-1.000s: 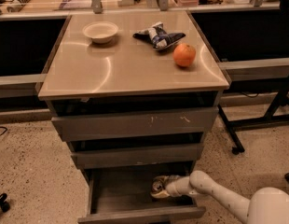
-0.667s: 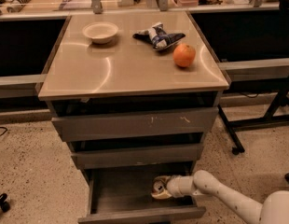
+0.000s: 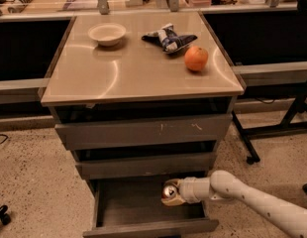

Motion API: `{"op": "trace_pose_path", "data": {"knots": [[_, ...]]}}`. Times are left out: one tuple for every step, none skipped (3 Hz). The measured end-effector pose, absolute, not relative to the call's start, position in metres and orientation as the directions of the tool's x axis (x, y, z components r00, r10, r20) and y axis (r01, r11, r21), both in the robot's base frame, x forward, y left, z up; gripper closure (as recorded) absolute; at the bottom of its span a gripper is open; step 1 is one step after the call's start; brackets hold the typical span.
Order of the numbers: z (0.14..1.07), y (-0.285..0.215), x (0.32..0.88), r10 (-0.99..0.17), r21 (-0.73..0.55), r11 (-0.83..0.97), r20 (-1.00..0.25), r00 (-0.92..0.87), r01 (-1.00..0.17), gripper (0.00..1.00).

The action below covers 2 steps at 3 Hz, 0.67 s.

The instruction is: Pick coke can from bottom drawer and place on counter

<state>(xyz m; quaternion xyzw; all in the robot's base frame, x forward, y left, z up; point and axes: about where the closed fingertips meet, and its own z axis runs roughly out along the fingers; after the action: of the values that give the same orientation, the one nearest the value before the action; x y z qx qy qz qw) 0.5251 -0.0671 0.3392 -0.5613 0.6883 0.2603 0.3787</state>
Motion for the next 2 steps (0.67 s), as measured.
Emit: {"op": "trace_pose_path", "data": {"knots": [[0.42,-0.066,0.532,-0.582,-0.055,0.257,-0.806,-0.109,-0.965,1.0],[0.445,-0.072,0.543,-0.602,-0.093,0.26,-0.794,-0.086,-0.961,1.0]]}}
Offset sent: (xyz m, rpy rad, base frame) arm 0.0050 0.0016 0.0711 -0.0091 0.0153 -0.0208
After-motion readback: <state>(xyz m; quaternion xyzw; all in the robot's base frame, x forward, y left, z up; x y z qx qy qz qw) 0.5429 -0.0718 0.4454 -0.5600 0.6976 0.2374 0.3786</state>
